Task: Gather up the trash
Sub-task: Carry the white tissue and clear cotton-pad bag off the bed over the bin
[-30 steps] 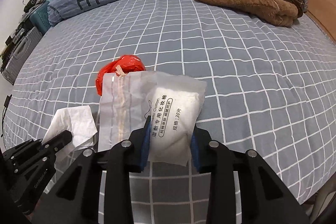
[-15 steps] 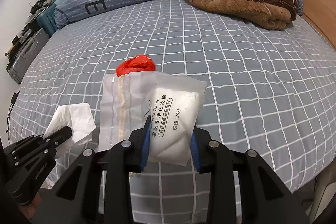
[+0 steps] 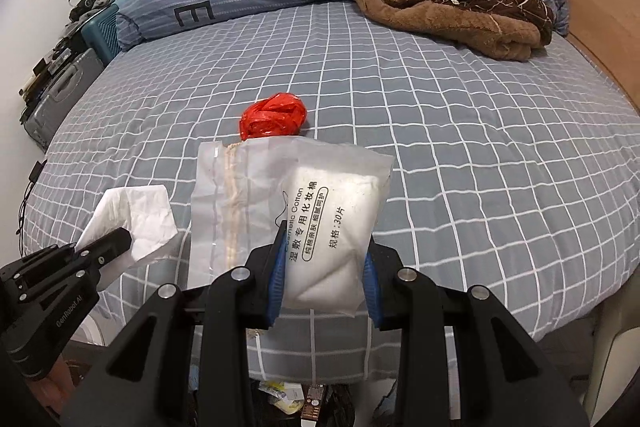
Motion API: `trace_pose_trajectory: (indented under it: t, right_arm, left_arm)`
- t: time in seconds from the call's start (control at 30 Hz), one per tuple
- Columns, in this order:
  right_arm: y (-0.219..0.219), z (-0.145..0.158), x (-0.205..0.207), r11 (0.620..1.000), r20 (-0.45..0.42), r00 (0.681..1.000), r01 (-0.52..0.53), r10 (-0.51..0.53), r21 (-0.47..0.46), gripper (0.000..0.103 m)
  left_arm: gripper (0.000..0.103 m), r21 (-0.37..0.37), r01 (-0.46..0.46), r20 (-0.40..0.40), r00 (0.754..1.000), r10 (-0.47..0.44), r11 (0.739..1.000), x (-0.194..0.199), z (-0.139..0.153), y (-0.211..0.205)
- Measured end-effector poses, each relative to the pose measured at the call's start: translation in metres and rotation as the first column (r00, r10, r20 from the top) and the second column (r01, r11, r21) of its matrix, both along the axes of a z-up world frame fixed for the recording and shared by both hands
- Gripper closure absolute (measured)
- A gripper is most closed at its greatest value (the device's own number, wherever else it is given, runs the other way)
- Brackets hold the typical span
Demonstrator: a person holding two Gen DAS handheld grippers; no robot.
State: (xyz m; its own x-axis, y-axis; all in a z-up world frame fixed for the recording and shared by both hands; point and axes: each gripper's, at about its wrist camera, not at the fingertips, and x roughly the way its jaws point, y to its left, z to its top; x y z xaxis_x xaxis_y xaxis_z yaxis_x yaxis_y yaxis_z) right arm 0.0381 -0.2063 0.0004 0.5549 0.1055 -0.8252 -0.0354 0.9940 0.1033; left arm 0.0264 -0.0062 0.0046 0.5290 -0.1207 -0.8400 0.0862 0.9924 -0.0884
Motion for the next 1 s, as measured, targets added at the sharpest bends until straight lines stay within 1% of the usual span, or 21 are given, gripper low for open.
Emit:
trace_pose_trajectory:
  t: [0.13, 0.2, 0.47, 0.6, 1.0]
  right_arm:
    - [0.002, 0.004, -0.014, 1.0, 0.003, 1.0, -0.006, 0.007, -0.007, 0.072]
    - [0.003, 0.005, -0.021, 1.0, 0.003, 1.0, -0.008, 0.008, -0.006, 0.072]
    - [0.006, 0.009, -0.046, 1.0, 0.005, 1.0, -0.014, 0.014, -0.004, 0.072]
    - [0.007, 0.011, -0.056, 1.0, 0.007, 1.0, -0.017, 0.017, -0.004, 0.072]
    - [0.006, 0.015, -0.091, 1.0, 0.01, 1.0, -0.017, 0.017, -0.004, 0.072]
  left_arm:
    - [0.101, -0.001, 0.0, 0.002, 1.0, 0.0, 1.0, -0.013, 0.003, 0.001]
    - [0.101, -0.001, 0.0, 0.002, 1.0, 0.0, 1.0, -0.013, 0.003, 0.001]
    - [0.101, 0.0, -0.001, 0.01, 1.0, 0.001, 1.0, -0.043, 0.011, 0.004]
    - [0.101, 0.001, 0.0, 0.013, 1.0, 0.0, 1.0, -0.048, 0.014, 0.004]
    - [0.101, -0.006, -0.002, 0.027, 1.0, 0.002, 1.0, -0.086, 0.027, 0.008]
